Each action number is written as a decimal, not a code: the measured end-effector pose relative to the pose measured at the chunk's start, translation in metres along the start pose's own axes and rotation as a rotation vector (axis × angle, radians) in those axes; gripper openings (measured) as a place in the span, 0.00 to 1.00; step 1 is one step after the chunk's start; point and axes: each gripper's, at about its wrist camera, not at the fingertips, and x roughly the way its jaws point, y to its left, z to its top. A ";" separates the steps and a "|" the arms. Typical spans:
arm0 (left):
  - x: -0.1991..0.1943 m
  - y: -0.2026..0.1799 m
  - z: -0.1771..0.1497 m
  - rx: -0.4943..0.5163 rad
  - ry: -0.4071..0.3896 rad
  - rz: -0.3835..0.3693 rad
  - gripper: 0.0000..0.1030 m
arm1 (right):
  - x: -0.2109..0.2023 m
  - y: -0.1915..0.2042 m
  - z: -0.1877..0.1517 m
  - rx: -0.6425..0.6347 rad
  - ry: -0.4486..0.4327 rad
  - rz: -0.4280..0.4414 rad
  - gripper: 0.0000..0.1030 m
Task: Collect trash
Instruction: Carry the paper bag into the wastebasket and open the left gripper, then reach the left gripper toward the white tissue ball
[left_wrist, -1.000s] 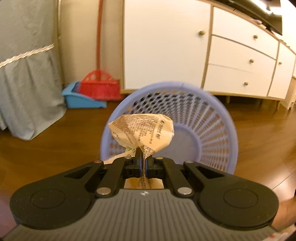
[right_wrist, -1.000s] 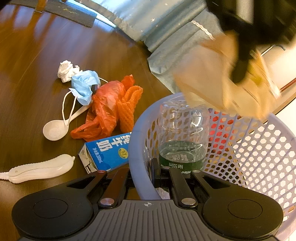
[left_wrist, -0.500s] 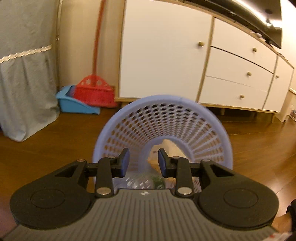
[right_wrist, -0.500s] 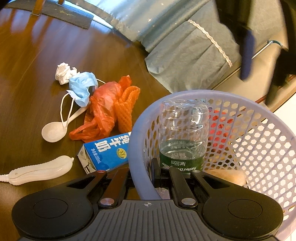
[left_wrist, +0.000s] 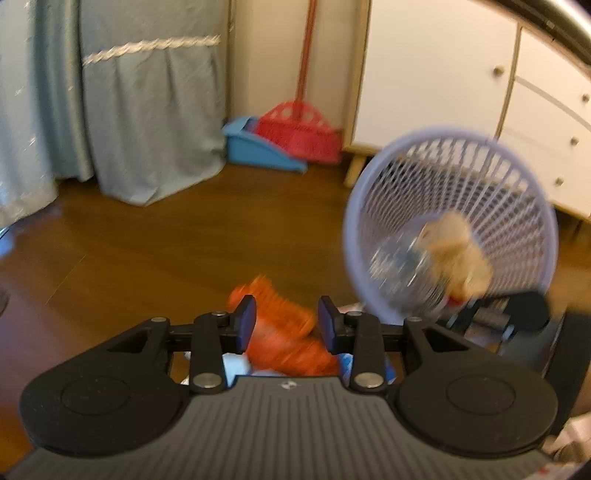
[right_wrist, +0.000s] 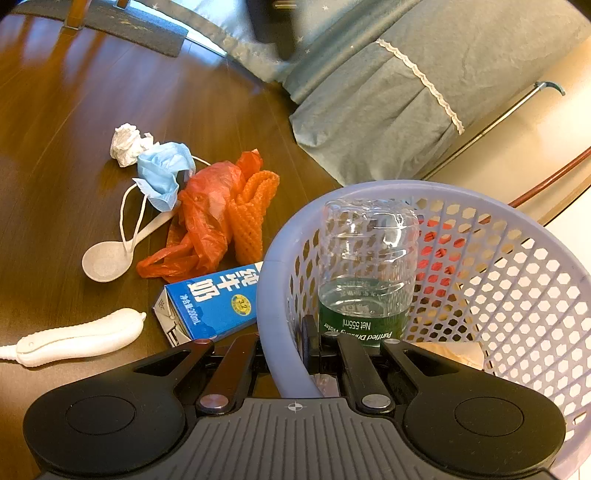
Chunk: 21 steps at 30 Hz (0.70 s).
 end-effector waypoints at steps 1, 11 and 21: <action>0.000 0.004 -0.007 -0.006 0.015 0.009 0.30 | 0.000 0.000 0.000 -0.002 0.000 0.001 0.02; 0.004 0.026 -0.064 -0.055 0.112 0.083 0.31 | -0.001 0.002 -0.002 -0.014 0.002 0.004 0.02; 0.025 0.041 -0.075 -0.040 0.133 0.150 0.39 | -0.002 0.001 -0.002 -0.021 0.000 0.005 0.02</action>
